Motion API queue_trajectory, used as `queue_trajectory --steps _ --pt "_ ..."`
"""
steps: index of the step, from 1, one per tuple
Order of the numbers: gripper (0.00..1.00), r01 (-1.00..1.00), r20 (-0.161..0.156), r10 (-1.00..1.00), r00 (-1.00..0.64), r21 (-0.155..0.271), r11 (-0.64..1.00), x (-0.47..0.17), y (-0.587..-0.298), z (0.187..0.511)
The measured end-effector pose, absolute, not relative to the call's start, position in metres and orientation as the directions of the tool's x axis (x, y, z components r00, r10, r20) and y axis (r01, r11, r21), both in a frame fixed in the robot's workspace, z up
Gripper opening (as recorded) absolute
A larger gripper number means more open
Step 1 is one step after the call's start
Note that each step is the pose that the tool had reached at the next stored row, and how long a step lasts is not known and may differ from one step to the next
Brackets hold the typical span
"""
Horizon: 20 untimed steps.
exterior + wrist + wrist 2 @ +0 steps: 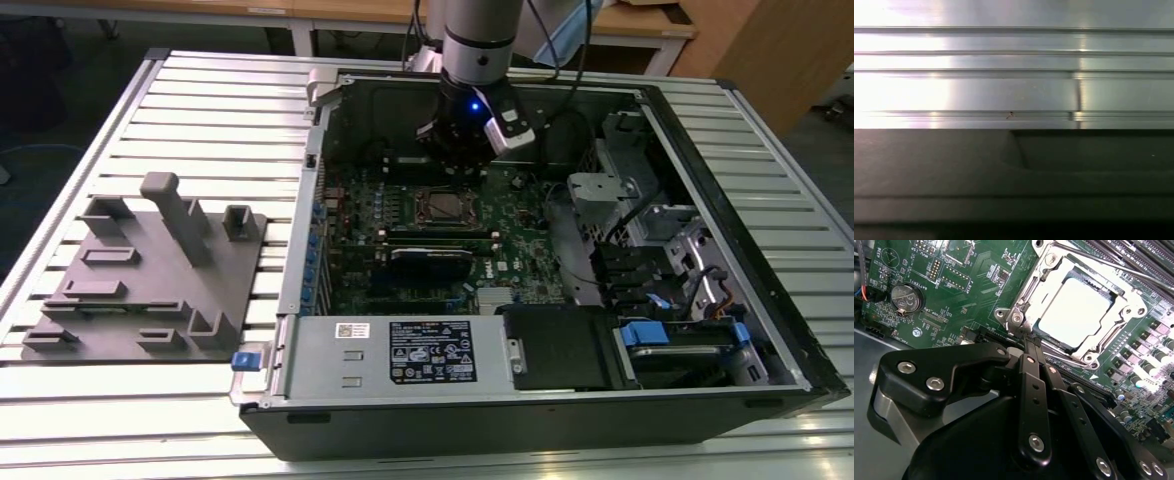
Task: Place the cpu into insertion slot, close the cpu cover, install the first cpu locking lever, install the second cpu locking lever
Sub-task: 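Install the first cpu locking lever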
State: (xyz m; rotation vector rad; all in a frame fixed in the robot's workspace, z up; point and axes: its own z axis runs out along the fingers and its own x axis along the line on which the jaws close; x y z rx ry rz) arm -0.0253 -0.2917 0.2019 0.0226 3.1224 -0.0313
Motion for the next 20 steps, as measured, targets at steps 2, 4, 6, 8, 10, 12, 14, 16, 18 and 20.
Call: queue_trajectory --steps 2,4,6,8,10,12,14,16,18,20 --pt "0.11 0.015 -0.019 0.014 -1.0 -0.02 1.0 -0.0251 -0.2919 0.2016" --pt "0.11 0.015 -0.019 0.014 -1.0 -0.021 1.0 -0.0251 -0.2921 0.2014" --pt "0.11 0.015 -0.019 0.014 -1.0 -0.021 1.0 -0.0249 -0.2923 0.2012" --pt "0.11 0.015 -0.019 0.014 -1.0 -0.021 1.0 -0.0249 -0.2924 0.2012" --pt "0.11 0.015 -0.019 0.014 -1.0 -0.021 1.0 -0.0249 -0.2925 0.2012" --pt "0.11 0.015 -0.019 0.014 -1.0 -0.021 1.0 -0.0248 -0.2925 0.201" --pt "0.11 0.015 -0.019 0.014 -1.0 -0.021 1.0 -0.0247 -0.2925 0.2007" --pt "0.11 0.015 -0.019 0.014 -1.0 -0.022 1.0 -0.0246 -0.2925 0.2004" --pt "0.11 0.015 -0.019 0.014 -1.0 -0.022 1.0 -0.0245 -0.2925 0.2" --pt "0.11 0.015 -0.019 0.014 -1.0 -0.022 1.0 -0.0244 -0.2925 0.1996"
